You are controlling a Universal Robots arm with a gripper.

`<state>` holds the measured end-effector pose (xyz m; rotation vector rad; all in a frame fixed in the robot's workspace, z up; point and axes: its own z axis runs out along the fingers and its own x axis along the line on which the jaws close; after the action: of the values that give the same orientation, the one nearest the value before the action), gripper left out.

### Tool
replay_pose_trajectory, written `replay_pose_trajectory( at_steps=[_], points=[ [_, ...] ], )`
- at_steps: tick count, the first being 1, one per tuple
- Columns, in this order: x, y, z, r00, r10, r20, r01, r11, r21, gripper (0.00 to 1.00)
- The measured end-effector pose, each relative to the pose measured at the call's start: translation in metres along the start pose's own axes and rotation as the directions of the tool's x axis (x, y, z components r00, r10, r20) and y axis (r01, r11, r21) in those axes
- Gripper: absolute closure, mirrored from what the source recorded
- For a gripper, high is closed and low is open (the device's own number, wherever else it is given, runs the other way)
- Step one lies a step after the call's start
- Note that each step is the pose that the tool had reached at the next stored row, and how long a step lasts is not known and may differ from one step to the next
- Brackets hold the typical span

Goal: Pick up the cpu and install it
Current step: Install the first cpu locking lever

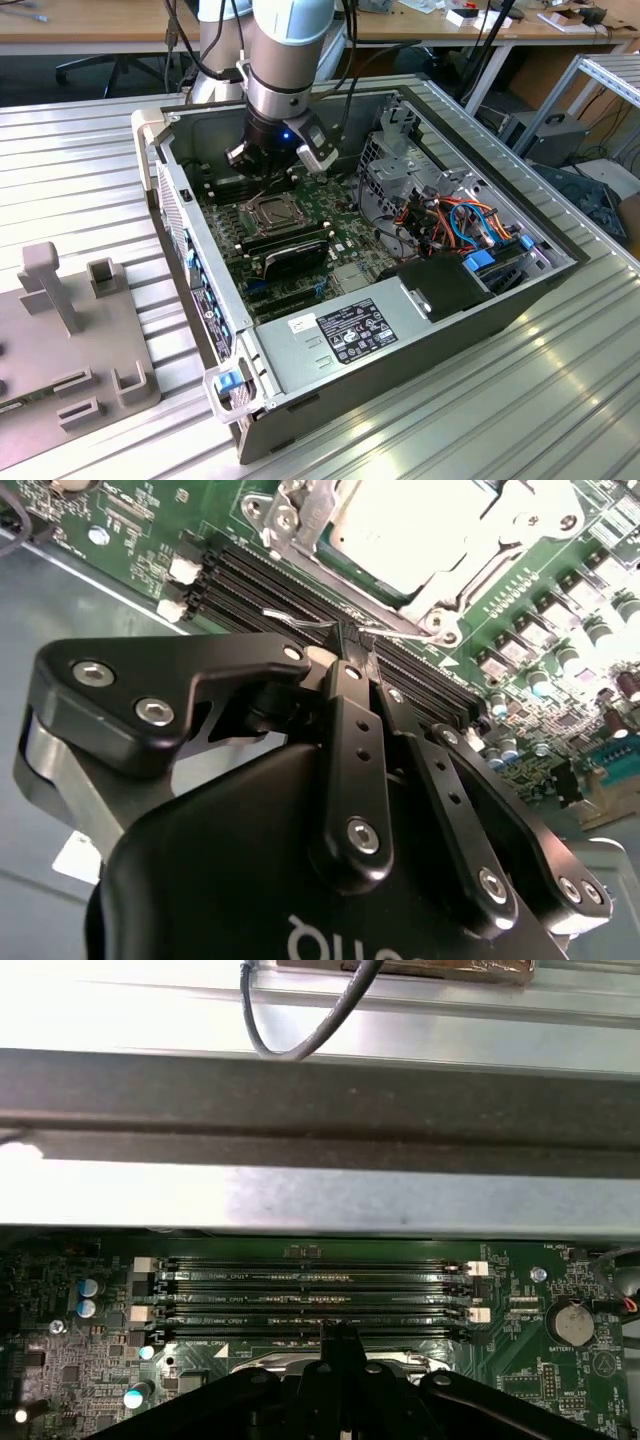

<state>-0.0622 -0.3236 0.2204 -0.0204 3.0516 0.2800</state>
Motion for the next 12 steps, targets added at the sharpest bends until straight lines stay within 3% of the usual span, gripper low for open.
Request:
replay_pose_trajectory(
  at_steps=[3,12],
  points=[
    [0.0,0.0009,-0.0046,1.0,0.0,0.002,0.0,1.0,-0.0002,0.89],
    [0.0004,0.0012,-0.0043,1.0,0.0,0.0018,0.0,1.0,0.0001,0.89]
  ],
)
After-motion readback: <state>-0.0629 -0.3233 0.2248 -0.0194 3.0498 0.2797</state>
